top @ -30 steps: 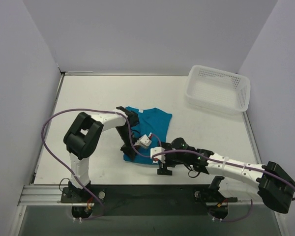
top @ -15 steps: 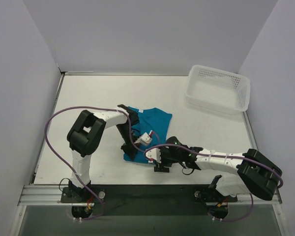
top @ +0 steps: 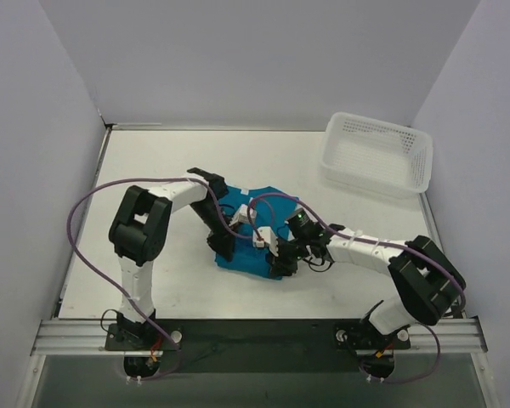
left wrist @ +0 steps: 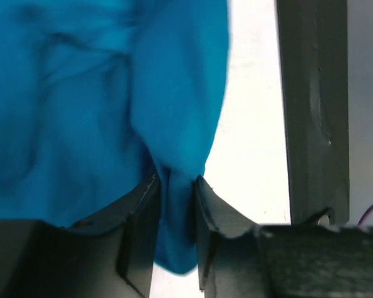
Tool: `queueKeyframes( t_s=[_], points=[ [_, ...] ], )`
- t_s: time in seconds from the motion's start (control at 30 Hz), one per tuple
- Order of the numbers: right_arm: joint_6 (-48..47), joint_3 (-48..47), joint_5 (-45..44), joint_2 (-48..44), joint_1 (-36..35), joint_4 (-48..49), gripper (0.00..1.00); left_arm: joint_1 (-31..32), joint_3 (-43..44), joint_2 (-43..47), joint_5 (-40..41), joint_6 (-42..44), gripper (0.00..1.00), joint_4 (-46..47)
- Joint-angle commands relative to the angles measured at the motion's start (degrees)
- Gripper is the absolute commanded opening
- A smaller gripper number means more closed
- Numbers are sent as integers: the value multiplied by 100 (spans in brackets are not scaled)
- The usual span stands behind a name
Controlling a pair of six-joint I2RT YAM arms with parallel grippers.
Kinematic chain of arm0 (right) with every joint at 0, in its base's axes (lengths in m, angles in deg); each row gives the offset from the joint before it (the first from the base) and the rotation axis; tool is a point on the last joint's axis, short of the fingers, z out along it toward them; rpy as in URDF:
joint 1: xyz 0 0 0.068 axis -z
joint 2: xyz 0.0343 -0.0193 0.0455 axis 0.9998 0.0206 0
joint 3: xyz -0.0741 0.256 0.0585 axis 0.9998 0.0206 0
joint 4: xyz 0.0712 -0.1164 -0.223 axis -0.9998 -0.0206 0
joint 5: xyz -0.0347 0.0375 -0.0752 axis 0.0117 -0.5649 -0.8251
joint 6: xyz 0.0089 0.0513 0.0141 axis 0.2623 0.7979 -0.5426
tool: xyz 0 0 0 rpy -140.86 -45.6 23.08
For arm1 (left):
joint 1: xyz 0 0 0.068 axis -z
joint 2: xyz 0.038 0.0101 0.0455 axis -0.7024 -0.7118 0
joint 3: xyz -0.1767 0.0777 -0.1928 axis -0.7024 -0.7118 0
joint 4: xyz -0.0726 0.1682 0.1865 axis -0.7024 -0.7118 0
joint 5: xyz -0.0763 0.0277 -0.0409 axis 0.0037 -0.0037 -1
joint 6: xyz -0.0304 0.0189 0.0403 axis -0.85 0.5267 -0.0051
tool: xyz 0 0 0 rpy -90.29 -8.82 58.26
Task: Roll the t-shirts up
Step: Roll the T-shirt to the center of the board.
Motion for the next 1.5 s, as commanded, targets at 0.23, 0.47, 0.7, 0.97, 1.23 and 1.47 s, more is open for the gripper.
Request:
queueKeyframes(
  t_s=[0.23,0.47,0.7,0.97,1.23,1.47],
  points=[
    [483,-1264,1940,1499,639,-1752,6,-1067,114,1817,-168,-2121,45,1100],
    [1230,-1651,2617,2413,1096,-1885,5,-155,-2492,4102,1761,-2359,62,3907],
    [1714,-1879,3161,2967,1430,-2094,5,1551,-4552,5572,3804,-1842,72,5968],
    [1635,-2389,3655,3653,1695,-2675,5,2088,-5618,5731,4253,-769,73,7524],
    [1539,-2706,3901,4075,1774,-3124,5,2194,-6032,5126,4526,-233,73,8562],
    [827,-3215,4059,4470,1791,-4160,4,2308,-6234,4335,4622,312,72,9213]
  ],
)
